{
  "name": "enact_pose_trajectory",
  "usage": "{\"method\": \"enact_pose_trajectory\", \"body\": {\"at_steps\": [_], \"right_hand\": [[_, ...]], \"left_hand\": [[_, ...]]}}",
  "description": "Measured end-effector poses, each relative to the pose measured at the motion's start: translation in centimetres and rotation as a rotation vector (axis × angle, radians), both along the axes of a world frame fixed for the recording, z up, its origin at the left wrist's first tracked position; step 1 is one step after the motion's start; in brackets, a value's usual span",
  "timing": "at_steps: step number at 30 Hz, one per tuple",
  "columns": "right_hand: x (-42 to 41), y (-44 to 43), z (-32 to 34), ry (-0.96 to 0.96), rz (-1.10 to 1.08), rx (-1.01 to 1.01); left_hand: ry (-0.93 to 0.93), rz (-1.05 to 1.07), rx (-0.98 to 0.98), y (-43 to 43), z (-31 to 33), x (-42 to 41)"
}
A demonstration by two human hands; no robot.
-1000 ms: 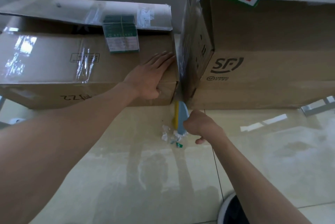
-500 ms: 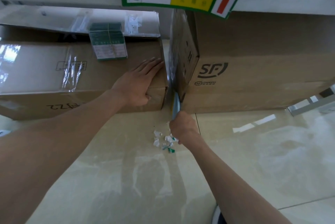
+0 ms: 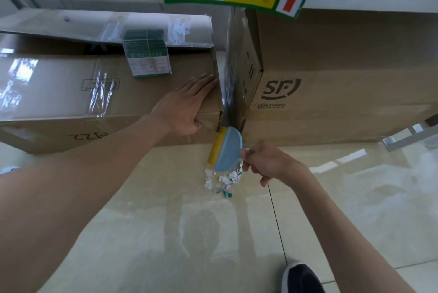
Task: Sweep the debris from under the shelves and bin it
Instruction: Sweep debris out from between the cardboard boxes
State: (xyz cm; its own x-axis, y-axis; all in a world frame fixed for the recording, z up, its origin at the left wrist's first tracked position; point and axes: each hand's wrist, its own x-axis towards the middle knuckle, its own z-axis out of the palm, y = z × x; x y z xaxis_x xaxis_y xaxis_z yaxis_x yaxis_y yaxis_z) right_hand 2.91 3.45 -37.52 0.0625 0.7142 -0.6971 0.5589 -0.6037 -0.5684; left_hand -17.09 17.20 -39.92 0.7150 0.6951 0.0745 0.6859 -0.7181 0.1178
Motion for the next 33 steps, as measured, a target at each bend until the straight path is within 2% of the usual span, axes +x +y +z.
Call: {"method": "enact_pose_trajectory", "body": {"at_steps": [3, 8, 12, 15, 23, 33], "right_hand": [[-0.5, -0.6, -0.8, 0.07, 0.057, -0.059], [-3.7, -1.8, -3.9, 0.176, 0.296, -0.255], [-5.9, -2.1, -6.9, 0.031, 0.432, -0.167], [-5.5, -2.0, -8.4, -0.038, 0.355, -0.09], [-2.1, -1.4, -9.5, -0.135, -0.009, -0.017], [2.9, -1.6, -9.0, -0.301, -0.223, 0.003]], "left_hand": [[0.001, 0.0, -0.001, 0.1, 0.0, 0.0], [0.013, 0.002, -0.01, 0.1, -0.1, 0.0], [0.035, 0.002, 0.0, 0.2, -0.3, 0.1], [0.033, 0.019, -0.011, 0.2, -0.4, 0.2], [0.038, 0.036, -0.014, 0.2, -0.4, 0.2], [0.034, 0.055, -0.045, 0.3, -0.3, 0.3]]}}
